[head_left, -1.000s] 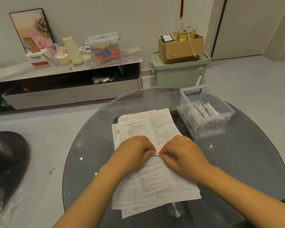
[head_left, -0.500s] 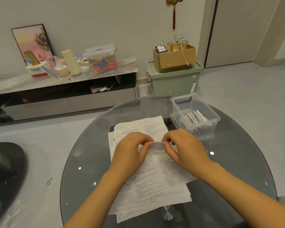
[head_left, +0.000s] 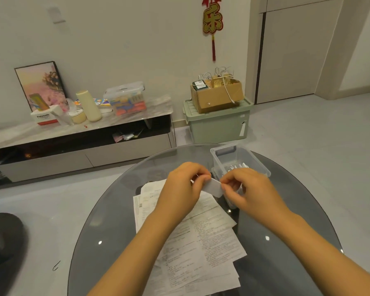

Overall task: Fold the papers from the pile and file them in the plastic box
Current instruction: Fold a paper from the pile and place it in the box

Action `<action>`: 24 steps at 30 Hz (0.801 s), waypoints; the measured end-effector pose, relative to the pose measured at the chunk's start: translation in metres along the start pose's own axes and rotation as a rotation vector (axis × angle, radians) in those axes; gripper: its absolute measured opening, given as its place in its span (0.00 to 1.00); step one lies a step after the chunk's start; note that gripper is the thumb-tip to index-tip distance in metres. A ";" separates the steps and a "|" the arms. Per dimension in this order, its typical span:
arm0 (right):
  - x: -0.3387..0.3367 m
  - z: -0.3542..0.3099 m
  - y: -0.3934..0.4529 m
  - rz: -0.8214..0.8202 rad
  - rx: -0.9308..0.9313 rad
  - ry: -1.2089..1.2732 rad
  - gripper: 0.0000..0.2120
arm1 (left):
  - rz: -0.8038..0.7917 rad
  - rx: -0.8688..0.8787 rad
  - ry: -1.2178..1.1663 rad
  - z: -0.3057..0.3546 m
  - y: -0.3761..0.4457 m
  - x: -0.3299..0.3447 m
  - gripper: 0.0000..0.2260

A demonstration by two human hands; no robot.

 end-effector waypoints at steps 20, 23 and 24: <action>-0.066 0.082 0.026 0.316 0.352 -0.230 0.04 | -0.578 0.375 0.257 0.033 0.036 0.144 0.26; -0.063 0.085 0.027 0.284 0.365 -0.284 0.05 | -0.602 0.423 0.293 0.031 0.036 0.153 0.30; -0.062 0.085 0.028 0.270 0.365 -0.300 0.05 | -0.603 0.442 0.312 0.031 0.036 0.154 0.32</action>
Point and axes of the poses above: each hand's wrist, its own y-axis towards the middle knuckle, its own x-axis out of the palm, z = x × y, the point moved 9 cm from there along y, towards the middle knuckle, and after that the axes turned 7 degrees about z, right-handed, at the moved point
